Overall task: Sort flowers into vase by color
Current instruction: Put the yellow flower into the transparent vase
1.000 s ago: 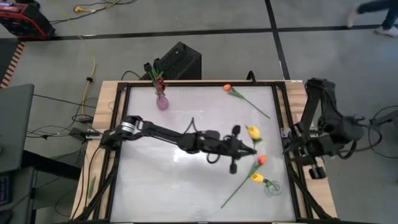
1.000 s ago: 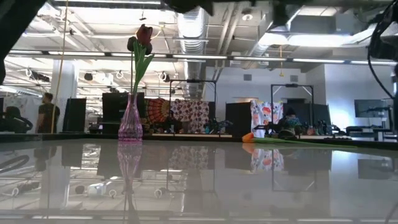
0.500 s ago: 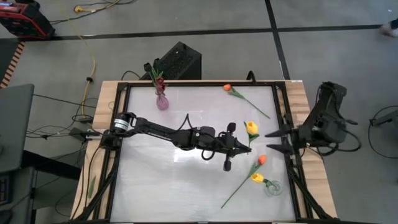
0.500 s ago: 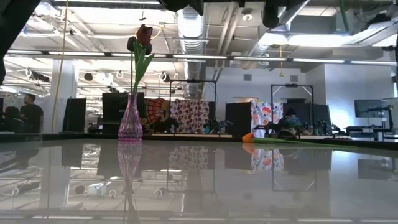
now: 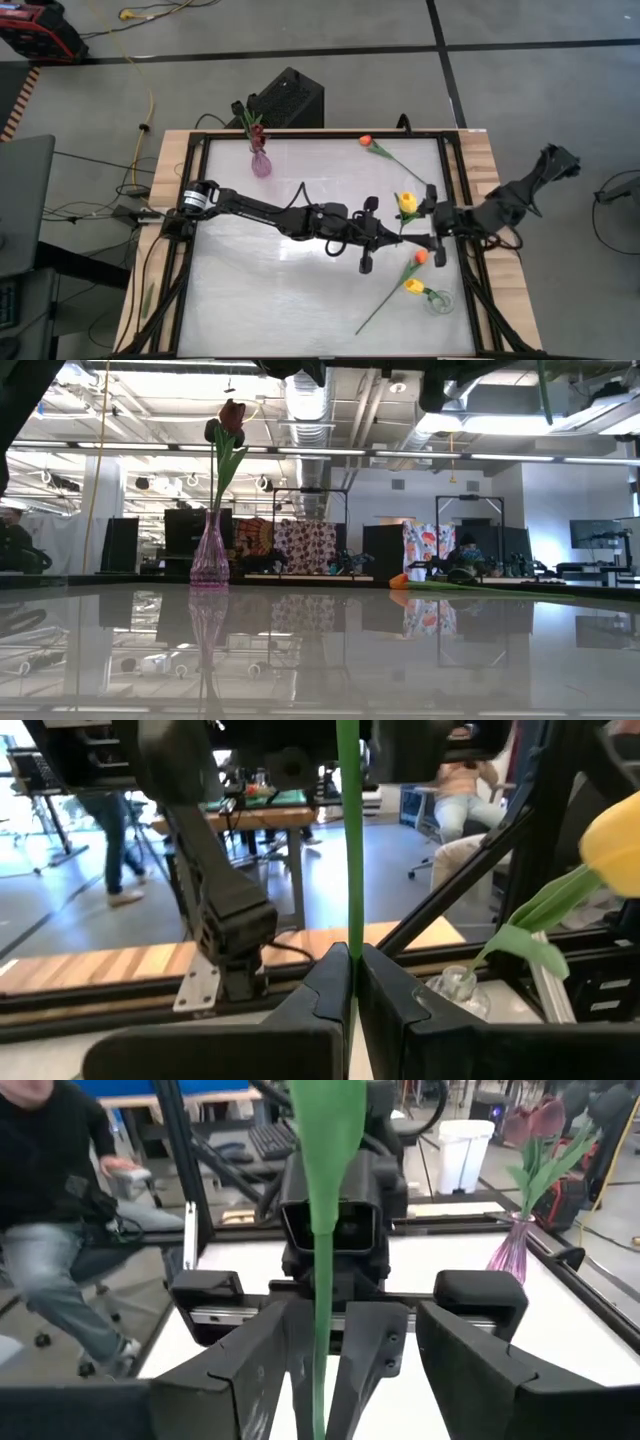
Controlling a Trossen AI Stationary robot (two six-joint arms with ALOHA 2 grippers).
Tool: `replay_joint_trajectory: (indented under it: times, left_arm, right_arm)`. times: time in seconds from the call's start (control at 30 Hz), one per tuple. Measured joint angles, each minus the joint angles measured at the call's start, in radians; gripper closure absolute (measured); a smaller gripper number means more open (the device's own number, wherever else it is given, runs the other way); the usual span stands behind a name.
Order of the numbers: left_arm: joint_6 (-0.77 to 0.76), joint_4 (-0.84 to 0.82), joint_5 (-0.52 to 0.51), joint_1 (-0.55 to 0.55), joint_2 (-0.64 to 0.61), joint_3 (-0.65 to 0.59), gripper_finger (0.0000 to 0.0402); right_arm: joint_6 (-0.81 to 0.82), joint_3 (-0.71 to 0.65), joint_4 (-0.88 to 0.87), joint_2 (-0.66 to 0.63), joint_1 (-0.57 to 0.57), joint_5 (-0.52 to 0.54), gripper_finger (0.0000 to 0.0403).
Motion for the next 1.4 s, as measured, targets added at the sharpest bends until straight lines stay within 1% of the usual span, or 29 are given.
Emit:
replay_joint_trajectory:
  times: [0.17,0.27,0.37,0.53,0.6,0.63,0.77,0.83,0.97,1.03,1.13,1.2,1.3,1.4]
  left_arm:
    - [0.000,-0.026,-0.018,0.002,0.000,0.000,0.0401]
    - [-0.010,-0.028,-0.018,0.005,0.001,0.000,0.0401]
    - [-0.012,-0.028,-0.019,0.007,0.001,0.000,0.0401]
    - [-0.014,-0.028,-0.019,0.007,0.001,0.000,0.0393]
    - [0.000,-0.044,-0.015,0.007,0.001,0.000,0.0376]
    - [0.008,-0.058,-0.008,0.007,0.001,0.000,0.0365]
    - [0.037,-0.159,0.001,0.007,-0.015,0.000,0.0309]
    - [0.043,-0.252,0.005,0.007,-0.042,0.000,0.0280]
    - [0.068,-0.467,0.017,0.009,-0.099,0.001,0.0243]
    - [0.077,-0.552,0.016,0.009,-0.109,0.001,0.0237]
    - [0.096,-0.641,0.016,0.007,-0.109,0.000,0.0235]
    - [0.097,-0.644,0.016,0.007,-0.109,-0.023,0.0235]
    - [0.093,-0.643,0.015,0.007,-0.109,-0.073,0.0235]
    - [0.076,-0.614,0.016,0.008,-0.108,-0.114,0.0235]
  right_arm:
    - [-0.035,0.000,0.001,0.008,-0.024,-0.046,0.0160]
    - [-0.037,0.000,-0.002,0.008,-0.021,-0.049,0.0182]
    - [-0.037,0.000,-0.002,0.006,-0.021,-0.050,0.0227]
    - [-0.027,0.000,-0.004,0.007,-0.022,-0.050,0.0327]
    - [-0.003,0.000,-0.004,0.006,-0.021,-0.053,0.0366]
    - [0.008,0.000,-0.005,0.002,-0.021,-0.061,0.0378]
    - [0.045,0.029,-0.047,-0.022,0.010,-0.089,0.0375]
    - [0.092,0.070,-0.116,-0.032,0.040,-0.087,0.0366]
    - [0.205,0.157,-0.284,-0.033,0.137,-0.093,0.0368]
    - [0.259,0.182,-0.340,-0.033,0.209,-0.105,0.0375]
    - [0.340,0.207,-0.404,-0.032,0.328,-0.095,0.0378]
    - [0.433,0.216,-0.463,-0.033,0.416,-0.030,0.0378]
    - [0.580,0.215,-0.557,-0.029,0.560,0.118,0.0378]
    - [0.684,0.201,-0.589,-0.004,0.679,0.257,0.0378]
